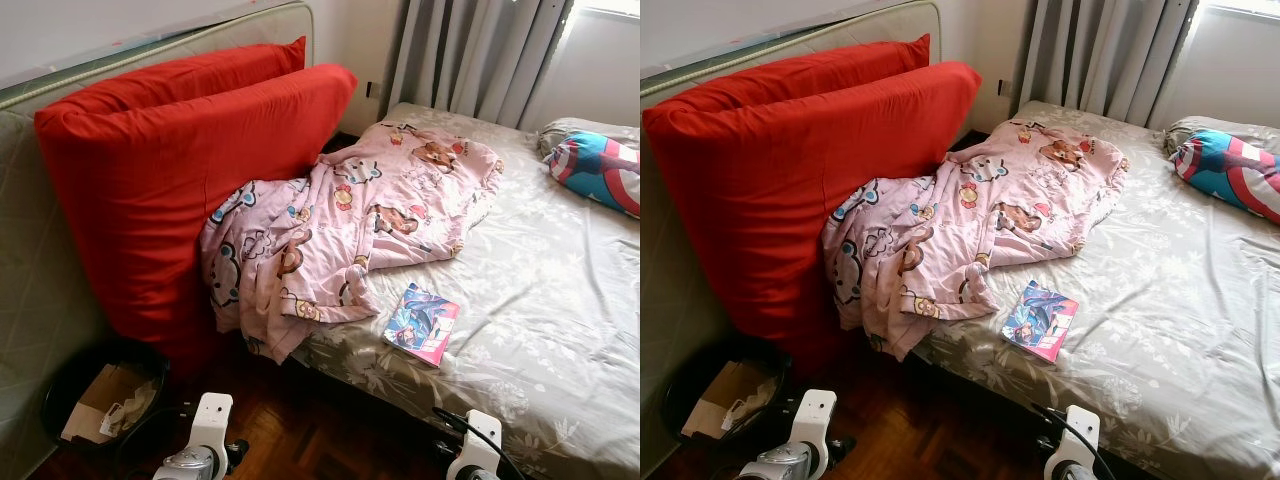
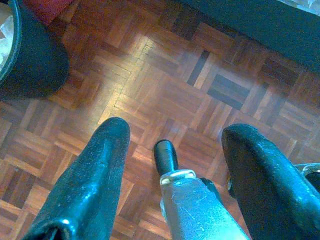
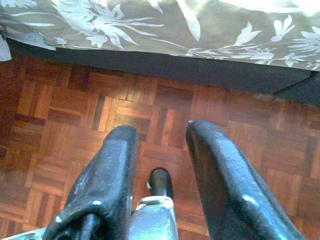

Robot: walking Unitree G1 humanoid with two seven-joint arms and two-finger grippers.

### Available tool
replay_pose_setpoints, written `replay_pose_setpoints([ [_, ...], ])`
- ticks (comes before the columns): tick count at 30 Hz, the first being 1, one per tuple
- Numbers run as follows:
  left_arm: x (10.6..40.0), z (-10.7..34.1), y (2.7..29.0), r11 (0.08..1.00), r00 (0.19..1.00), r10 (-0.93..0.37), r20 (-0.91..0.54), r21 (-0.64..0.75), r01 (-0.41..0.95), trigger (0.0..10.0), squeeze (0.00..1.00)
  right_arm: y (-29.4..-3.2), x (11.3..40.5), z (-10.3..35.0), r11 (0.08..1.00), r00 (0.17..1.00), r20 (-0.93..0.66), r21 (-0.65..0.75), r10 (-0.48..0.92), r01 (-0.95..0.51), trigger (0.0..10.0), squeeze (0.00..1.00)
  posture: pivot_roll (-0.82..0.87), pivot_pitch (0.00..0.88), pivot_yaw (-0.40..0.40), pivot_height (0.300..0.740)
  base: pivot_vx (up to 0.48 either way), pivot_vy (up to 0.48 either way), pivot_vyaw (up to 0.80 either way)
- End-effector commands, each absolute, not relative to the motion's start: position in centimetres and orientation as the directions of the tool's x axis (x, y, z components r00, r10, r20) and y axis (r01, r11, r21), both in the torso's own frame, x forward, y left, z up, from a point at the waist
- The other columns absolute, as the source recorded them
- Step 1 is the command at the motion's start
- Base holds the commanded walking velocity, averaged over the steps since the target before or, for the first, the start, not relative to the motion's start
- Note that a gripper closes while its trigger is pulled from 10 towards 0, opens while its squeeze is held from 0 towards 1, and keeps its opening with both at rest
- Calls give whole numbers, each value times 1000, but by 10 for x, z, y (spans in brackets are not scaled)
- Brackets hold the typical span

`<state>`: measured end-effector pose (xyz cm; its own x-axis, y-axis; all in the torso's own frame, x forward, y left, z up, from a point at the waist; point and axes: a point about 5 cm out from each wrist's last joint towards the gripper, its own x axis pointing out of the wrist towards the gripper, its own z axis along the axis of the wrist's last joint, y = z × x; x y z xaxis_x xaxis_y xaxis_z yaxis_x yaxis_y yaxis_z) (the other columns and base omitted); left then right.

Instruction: Clean up the room

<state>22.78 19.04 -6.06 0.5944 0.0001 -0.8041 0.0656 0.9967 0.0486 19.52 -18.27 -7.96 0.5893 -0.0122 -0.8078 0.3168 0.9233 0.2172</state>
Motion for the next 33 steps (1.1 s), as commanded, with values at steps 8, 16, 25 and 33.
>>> replay_pose_setpoints([
  [8,229,-60,191,997,600,-2,-800,48,66,10000,0,-185,194,-80,946,575,-818,187,0,266,10000,0,-29,0,-61,740,0,0,0],
  [16,228,-60,191,996,597,-1,-802,49,68,10000,0,-185,193,-80,953,574,-819,182,10,242,10000,0,-26,0,-63,740,0,0,0],
  [25,228,-60,191,997,597,-3,-802,47,68,10000,0,-184,193,-80,956,571,-821,178,13,233,10000,0,-26,0,-62,740,0,0,0],
  [33,228,-60,191,997,596,-3,-803,47,68,10000,0,-184,194,-80,958,570,-821,176,17,226,10000,0,-26,0,-61,740,0,0,0],
])
